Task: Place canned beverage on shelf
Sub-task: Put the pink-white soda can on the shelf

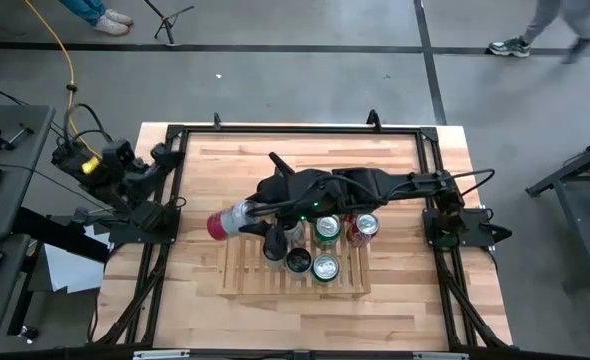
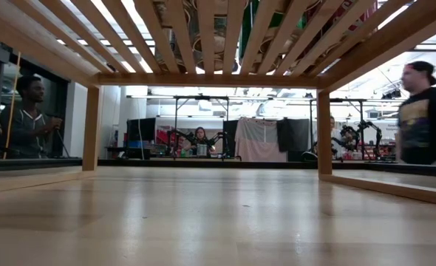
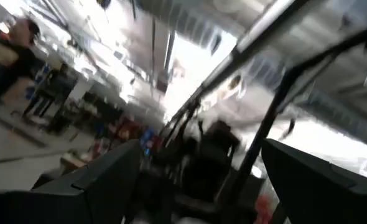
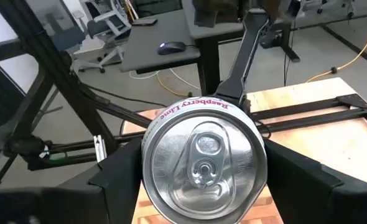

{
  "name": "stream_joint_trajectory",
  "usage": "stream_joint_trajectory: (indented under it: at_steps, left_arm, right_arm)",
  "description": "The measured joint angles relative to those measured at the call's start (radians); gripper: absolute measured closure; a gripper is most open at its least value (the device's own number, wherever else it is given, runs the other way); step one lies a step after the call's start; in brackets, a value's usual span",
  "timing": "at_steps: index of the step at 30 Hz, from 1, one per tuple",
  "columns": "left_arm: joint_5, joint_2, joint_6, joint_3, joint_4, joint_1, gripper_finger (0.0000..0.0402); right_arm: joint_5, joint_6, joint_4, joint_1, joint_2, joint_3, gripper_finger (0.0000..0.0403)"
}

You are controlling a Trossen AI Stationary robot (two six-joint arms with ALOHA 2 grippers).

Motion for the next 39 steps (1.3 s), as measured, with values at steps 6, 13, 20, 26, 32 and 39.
stream_joint_trajectory:
  at_steps: [6,13,20,26,32,39]
  left_arm:
    - [0.025,0.097,-0.151,0.087,-0.381,-0.023,0.0076]
    - [-0.014,0.299,-0.259,0.411,-1.004,-0.043,0.0076]
    - [0.078,0.482,-0.260,0.546,-1.203,-0.035,0.0076]
    - [0.140,0.535,-0.279,0.559,-1.192,0.013,0.0076]
    - [0.198,0.565,-0.295,0.559,-1.188,0.077,0.0076]
    - [0.307,0.594,-0.283,0.559,-1.158,0.119,0.0076]
  right_arm:
    - [-0.009,-0.004,-0.048,-0.001,-0.001,0.000,0.0127]
    - [-0.016,-0.023,-0.087,-0.001,-0.001,0.000,0.0127]
    - [-0.013,-0.045,-0.084,-0.001,-0.001,0.000,0.0127]
    - [-0.017,-0.049,-0.083,-0.001,-0.001,0.000,0.0127]
    - [-0.017,-0.053,-0.089,0.001,-0.002,0.000,0.0127]
    - [-0.027,-0.061,-0.097,0.003,-0.002,0.000,0.0127]
